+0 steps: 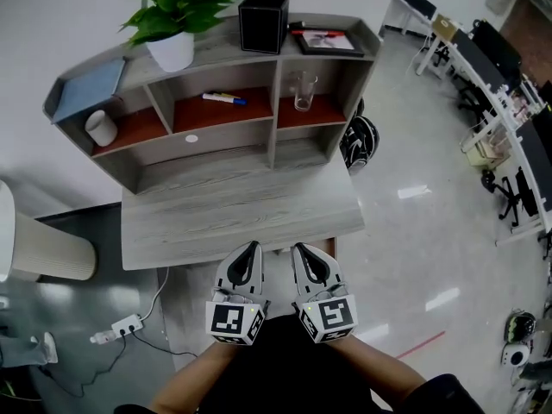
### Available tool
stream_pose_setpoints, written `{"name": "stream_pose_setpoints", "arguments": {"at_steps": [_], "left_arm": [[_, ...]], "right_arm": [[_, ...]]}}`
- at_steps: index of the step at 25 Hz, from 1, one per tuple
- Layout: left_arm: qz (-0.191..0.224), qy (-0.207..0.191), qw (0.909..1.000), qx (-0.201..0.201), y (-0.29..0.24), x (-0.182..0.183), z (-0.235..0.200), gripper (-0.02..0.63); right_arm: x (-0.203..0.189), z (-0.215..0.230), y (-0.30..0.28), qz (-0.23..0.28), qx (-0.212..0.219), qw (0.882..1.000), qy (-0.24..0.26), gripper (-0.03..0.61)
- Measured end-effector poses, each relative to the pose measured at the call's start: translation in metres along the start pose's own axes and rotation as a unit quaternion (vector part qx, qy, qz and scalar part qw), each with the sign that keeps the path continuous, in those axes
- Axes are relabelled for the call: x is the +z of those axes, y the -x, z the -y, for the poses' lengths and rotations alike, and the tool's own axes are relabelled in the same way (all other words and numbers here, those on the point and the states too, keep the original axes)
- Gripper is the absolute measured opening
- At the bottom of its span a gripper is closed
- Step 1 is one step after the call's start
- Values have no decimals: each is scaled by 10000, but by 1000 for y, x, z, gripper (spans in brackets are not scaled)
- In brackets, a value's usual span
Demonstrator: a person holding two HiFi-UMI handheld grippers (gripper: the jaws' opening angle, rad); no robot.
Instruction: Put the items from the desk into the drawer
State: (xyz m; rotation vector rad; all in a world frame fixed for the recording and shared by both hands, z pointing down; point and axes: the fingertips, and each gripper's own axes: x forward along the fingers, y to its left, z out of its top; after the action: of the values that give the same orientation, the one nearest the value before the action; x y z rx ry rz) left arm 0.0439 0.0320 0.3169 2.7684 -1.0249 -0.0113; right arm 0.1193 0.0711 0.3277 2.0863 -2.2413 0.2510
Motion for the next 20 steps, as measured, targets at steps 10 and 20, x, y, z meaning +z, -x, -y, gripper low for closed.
{"name": "stream_pose_setpoints", "arguments": {"at_steps": [10,20], "left_arm": [[63,-51,9999,-122,3,3,0,4],[1,-94,9996,-275,6,-3,8,5]], "right_arm": [[8,5,0,78,-202,9997,104,18],[5,-3,5,94,-198,9993,291,18]]}}
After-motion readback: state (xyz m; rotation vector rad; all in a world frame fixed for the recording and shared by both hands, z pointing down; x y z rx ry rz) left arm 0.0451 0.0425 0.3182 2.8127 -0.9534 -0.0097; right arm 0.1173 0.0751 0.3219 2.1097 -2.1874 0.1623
